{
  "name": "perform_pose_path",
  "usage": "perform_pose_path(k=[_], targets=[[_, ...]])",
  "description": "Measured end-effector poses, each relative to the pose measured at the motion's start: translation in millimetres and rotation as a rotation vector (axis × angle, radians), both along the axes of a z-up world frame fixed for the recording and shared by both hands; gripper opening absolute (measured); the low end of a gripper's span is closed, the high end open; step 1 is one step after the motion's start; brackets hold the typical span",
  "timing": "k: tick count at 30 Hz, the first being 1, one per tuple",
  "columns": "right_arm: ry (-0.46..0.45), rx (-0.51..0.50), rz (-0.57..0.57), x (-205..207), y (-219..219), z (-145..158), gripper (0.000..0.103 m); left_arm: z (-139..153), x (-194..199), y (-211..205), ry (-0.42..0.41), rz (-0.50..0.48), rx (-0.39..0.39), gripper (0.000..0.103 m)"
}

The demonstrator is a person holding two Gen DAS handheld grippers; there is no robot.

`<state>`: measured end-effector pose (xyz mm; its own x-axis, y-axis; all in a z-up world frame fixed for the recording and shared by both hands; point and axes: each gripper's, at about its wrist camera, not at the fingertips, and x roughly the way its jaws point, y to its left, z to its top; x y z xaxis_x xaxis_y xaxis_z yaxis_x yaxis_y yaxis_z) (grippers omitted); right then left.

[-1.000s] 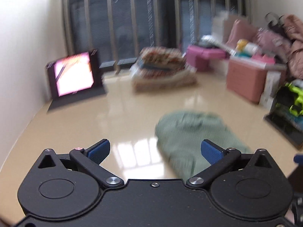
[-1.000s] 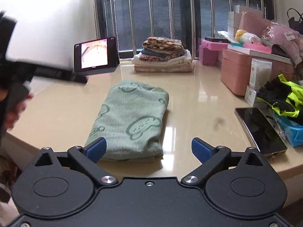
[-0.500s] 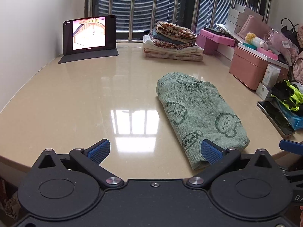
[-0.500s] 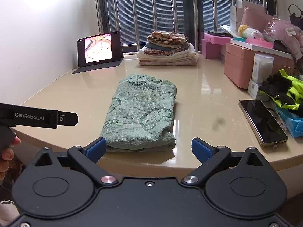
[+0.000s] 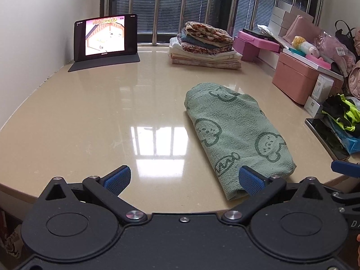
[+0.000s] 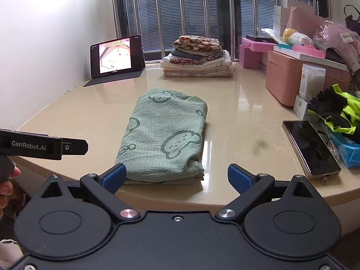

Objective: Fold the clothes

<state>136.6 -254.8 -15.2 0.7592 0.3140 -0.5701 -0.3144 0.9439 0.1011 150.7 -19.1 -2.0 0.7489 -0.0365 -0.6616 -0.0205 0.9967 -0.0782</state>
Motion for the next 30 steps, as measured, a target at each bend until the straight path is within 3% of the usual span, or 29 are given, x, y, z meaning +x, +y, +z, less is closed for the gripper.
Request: perform_pose_path(k=[14,22,30], targets=[[0.069,0.027,-0.001,40,-12,-14,0.098,-15,35,9,0.052,0.048,-0.045,0.103],[0.125,0.054,0.018,86,-10,-25,0.098,-19,83,6,0.072,0.058,-0.108,0.103],[0.157,0.069,0.040,125,-5,-34,0.098,-25,120,-3,0.052,0.033,-0.121,0.103]])
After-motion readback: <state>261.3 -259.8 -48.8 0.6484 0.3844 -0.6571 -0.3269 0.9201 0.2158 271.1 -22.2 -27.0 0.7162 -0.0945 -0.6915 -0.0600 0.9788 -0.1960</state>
